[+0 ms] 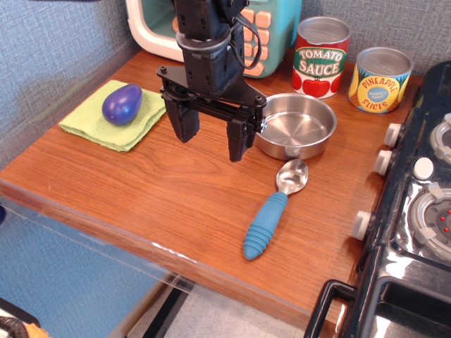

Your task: Move the saucepan to the left of the blue spoon

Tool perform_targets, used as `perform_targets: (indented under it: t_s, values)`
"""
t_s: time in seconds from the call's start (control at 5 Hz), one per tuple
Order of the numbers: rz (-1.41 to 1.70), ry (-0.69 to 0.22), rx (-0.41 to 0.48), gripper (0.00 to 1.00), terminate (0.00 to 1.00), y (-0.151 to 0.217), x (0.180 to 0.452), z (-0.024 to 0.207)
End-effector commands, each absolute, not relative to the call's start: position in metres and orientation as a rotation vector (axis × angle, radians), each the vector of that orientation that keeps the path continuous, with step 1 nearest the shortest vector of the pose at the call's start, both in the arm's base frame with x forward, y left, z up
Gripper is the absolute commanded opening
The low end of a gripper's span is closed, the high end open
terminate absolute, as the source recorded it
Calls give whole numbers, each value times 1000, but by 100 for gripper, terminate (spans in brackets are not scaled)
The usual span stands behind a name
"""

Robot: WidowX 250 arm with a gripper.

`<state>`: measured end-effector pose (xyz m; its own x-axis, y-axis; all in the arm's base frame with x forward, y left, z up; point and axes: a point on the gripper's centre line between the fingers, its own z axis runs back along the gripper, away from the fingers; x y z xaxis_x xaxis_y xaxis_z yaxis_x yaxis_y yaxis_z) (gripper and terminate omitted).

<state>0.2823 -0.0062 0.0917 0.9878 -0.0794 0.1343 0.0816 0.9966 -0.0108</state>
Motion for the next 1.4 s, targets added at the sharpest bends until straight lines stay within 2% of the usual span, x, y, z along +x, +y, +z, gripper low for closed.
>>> perform_targets:
  t_s: [0.0,0.2,0.8,1.0,1.2]
  values:
    - [-81,-134,-16,100,0,-6,282,92]
    - [-80,-139,-31,100,0,-31,311,87]
    - [-110,-137,0,100,0,-114,420,70]
    - [-114,-123,23,100,0,-123,437,59]
    - [-114,-112,51,100,0,-120,440,53]
